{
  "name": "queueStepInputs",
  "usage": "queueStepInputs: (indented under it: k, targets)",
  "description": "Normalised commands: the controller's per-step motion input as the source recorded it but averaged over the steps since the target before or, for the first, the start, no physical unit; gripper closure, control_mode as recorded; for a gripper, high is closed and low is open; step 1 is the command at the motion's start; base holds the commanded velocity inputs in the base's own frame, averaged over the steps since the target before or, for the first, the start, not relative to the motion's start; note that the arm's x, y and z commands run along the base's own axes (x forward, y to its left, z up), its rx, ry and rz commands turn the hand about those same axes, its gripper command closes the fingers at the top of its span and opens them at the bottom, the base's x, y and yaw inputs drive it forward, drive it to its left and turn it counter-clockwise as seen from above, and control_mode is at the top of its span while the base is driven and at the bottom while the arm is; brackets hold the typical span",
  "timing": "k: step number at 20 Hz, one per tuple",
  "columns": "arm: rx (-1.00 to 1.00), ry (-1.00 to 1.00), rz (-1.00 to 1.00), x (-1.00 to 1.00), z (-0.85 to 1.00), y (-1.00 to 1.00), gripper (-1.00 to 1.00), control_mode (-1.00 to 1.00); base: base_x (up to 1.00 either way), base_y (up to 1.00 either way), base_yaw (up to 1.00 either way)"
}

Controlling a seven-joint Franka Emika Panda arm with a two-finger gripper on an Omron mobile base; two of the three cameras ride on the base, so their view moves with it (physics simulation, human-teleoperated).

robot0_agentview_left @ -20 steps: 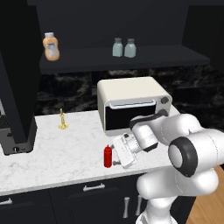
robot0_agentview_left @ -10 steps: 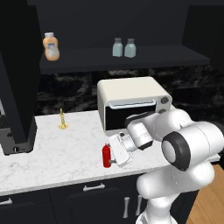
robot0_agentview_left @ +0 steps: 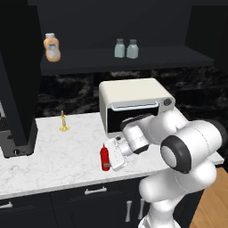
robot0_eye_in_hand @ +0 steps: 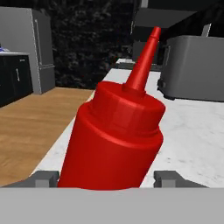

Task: Put the shaker and condiment bottle from the counter next to their counterparts in the cabinet.

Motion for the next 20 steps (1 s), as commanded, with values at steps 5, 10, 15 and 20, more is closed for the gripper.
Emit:
queueStepInputs:
  k: [5, 10, 15, 20]
  targets:
    - [0.09, 0.11, -0.18, -0.08, 0.13, 0.01, 1.00, -1.00, 0.00, 0.00, 0.00]
    - [0.04, 0.04, -0.17, -0.48, 0.56, 0.00, 1.00, -1.00, 0.00, 0.00, 0.00]
    - [-0.18, 0.00, -0.19, -0.67, 0.77, 0.00, 1.00, -1.00, 0.00, 0.00, 0.00]
    - [-0.31, 0.00, -0.18, -0.37, 0.87, 0.00, 1.00, -1.00, 0.00, 0.00, 0.00]
